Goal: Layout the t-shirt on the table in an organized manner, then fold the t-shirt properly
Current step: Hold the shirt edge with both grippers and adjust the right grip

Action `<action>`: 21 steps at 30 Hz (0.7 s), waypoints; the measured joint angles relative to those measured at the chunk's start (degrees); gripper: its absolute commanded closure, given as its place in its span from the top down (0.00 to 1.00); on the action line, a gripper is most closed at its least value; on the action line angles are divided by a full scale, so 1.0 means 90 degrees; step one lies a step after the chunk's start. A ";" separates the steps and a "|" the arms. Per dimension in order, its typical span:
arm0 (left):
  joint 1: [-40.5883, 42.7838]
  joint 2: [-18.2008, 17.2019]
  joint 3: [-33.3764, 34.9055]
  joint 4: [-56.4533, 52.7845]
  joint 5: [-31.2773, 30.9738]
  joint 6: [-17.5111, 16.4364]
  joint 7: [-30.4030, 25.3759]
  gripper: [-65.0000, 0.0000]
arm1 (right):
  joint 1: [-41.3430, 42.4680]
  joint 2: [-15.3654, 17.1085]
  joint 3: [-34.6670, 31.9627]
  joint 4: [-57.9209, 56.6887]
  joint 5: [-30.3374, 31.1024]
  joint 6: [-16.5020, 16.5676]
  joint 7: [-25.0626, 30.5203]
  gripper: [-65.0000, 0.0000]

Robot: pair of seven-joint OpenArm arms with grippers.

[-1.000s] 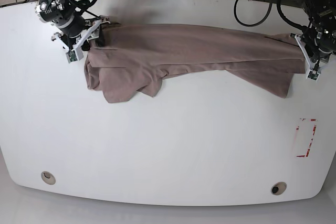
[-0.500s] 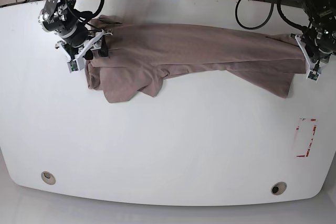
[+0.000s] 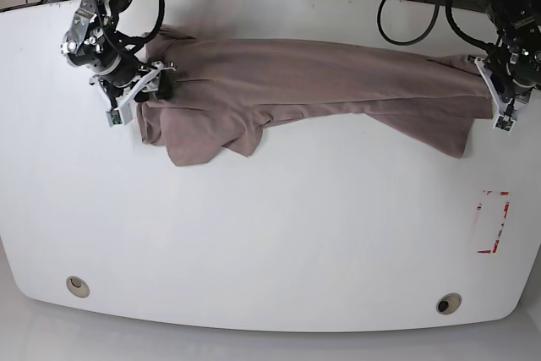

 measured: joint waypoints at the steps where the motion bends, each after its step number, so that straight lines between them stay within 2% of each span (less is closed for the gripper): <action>1: 0.0002 -0.0002 0.0000 0.0000 0.0002 0.0000 0.0002 0.00 | 0.0039 0.0012 0.0015 -0.0046 -0.0019 0.0000 0.0007 0.44; 8: 0.0000 0.0002 0.0005 0.0000 0.0002 0.0000 0.0002 0.00 | 0.0102 0.0058 0.0007 -0.0231 -0.0015 0.0002 0.0010 0.41; 11: -0.0005 0.0002 0.0005 0.0000 0.0000 0.0000 0.0002 0.00 | 0.0080 0.0044 0.0007 -0.0233 -0.0017 0.0002 0.0141 0.27; 14: -0.0063 0.0005 0.0007 0.0000 0.0000 0.0000 0.0002 0.00 | 0.0073 0.0041 0.0007 -0.0238 -0.0015 0.0005 0.0170 0.04; 15: -0.0085 0.0002 0.0007 0.0000 0.0000 0.0000 0.0000 0.00 | 0.0070 0.0039 0.0007 -0.0238 -0.0017 0.0005 0.0172 0.00; 21: -0.0117 0.0002 0.0005 0.0000 0.0000 0.0000 0.0002 0.00 | 0.0041 0.0036 0.0005 -0.0143 0.0017 0.0002 0.0143 0.00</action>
